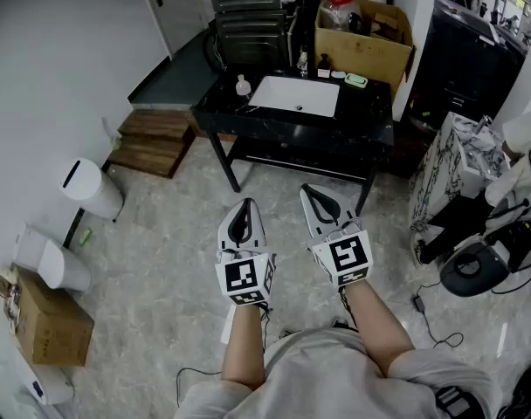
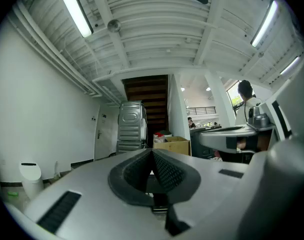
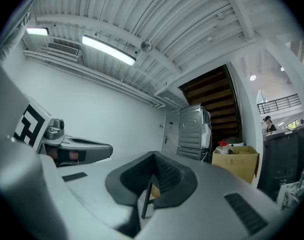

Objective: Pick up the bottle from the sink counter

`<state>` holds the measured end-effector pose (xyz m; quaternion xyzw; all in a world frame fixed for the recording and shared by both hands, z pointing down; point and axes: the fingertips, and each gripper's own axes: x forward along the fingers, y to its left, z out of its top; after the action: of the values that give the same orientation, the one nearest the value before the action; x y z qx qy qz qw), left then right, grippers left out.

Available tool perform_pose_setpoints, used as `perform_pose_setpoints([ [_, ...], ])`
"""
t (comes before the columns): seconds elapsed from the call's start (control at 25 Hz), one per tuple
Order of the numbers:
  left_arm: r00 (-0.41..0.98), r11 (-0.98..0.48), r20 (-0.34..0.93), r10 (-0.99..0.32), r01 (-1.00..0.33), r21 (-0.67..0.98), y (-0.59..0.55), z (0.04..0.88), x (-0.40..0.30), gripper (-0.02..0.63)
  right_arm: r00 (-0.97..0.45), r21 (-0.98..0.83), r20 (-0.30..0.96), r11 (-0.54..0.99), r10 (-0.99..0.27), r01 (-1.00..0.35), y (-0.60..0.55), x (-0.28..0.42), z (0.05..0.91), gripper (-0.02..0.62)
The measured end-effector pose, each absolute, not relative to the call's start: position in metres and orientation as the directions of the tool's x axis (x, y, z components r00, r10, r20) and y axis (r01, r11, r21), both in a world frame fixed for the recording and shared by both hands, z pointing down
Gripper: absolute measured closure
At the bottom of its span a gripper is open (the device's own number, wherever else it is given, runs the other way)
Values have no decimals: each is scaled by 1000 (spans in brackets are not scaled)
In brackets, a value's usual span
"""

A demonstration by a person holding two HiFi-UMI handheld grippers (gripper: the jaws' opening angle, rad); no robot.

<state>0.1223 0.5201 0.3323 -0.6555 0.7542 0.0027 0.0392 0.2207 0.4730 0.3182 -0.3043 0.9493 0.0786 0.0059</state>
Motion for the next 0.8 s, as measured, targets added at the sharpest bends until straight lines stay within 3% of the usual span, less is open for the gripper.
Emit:
perform_pose_setpoints([
  [0.8, -108, 108, 21, -994, -994, -1, 541, 380, 62, 594, -771, 160, 16, 762, -637, -627, 487, 181, 369, 588],
])
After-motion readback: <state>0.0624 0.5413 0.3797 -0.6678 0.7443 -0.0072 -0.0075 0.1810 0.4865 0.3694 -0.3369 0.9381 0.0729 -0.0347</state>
